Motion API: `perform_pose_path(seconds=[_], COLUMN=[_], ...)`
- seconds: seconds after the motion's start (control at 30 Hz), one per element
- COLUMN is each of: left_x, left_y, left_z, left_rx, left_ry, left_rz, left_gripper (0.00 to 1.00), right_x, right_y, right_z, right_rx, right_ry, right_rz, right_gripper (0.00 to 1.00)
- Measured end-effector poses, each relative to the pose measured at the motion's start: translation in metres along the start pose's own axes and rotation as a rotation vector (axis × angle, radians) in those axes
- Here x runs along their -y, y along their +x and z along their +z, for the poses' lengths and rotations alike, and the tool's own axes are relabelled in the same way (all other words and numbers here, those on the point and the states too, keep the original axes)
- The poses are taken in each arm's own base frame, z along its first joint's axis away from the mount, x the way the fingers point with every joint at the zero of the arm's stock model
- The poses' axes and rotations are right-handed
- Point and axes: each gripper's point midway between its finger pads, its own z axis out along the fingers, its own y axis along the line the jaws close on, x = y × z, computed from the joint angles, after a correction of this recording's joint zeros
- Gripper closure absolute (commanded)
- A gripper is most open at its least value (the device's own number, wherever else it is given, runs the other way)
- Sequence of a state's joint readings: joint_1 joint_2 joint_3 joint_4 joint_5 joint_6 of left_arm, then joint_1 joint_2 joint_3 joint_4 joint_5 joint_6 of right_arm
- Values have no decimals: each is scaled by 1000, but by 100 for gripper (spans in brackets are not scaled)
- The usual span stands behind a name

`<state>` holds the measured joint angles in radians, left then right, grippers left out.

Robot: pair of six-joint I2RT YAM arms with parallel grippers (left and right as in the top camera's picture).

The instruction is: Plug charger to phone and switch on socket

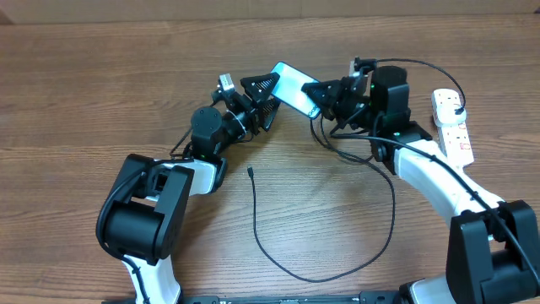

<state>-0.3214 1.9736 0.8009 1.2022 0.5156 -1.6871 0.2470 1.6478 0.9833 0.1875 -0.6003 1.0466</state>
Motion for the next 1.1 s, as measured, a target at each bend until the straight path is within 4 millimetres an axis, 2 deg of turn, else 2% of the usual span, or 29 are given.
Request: perform_pose_path(seconds=[0.13,0.3,0.53,0.97,1.1], left_x=[0,6,11,15,12], left_y=[0,0,0,4,6], left_z=[2,2,3,4,4], left_rx=[16,21,16,-8,-17], left_ry=[3,29,45,56,47], left_rz=[-82,-129,-141,-136,-142], left_gripper=[0,0,0,23,40], right_x=[-3,-2,9,12,12], right_y=[10,10,14,31,31], right_z=[7,8,10,21,22], right_rx=[-7,5,-11,-53,-54], right_ry=[6,15,53,61,56], right_rz=[-11,-13,2,-6,-8], right_gripper=[96,96,96,96,96])
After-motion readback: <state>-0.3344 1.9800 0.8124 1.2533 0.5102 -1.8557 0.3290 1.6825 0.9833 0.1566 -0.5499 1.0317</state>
